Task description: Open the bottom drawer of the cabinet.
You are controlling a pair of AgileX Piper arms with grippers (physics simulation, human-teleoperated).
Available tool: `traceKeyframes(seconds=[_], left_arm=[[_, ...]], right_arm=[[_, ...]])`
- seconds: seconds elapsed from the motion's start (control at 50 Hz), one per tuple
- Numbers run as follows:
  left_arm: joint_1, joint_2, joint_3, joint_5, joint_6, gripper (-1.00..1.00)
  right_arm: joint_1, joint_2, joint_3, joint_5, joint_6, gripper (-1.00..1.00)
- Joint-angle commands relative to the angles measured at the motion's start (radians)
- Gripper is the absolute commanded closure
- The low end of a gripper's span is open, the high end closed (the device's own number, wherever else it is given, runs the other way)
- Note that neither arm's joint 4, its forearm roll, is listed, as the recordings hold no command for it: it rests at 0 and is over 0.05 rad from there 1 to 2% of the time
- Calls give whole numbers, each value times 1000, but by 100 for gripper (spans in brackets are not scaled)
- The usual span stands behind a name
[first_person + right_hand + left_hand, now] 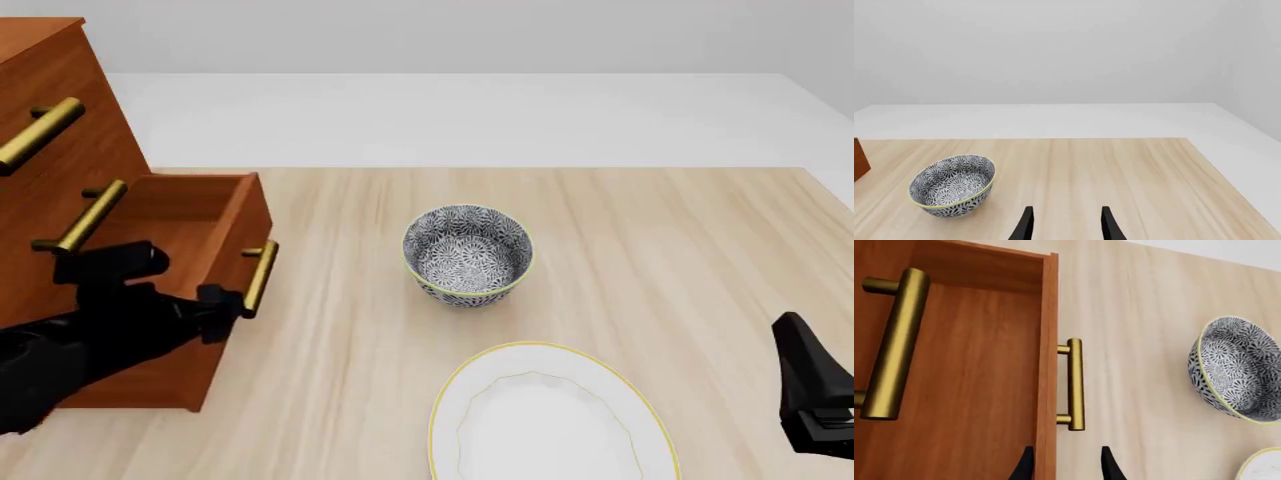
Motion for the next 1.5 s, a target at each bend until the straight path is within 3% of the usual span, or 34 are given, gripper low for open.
traceKeyframes(seconds=[0.02, 0.54, 0.9, 1.0, 1.14, 1.2, 1.5], left_arm=[[-71, 41, -36, -2, -30, -100], [-254, 121, -119, -24, -114, -100], [-316, 134, -190, 7, -116, -100], [-313, 120, -193, 23, -109, -100], [-239, 92, -165, 48, -28, -100], [-248, 70, -150, 52, -42, -100], [-213, -143, -211, 276, 8, -100]], right_arm=[[0, 0, 0, 0, 0, -100], [0, 0, 0, 0, 0, -100], [0, 0, 0, 0, 0, -100], [0, 0, 0, 0, 0, -100], [0, 0, 0, 0, 0, -100], [0, -1, 0, 0, 0, -100], [0, 0, 0, 0, 0, -100]])
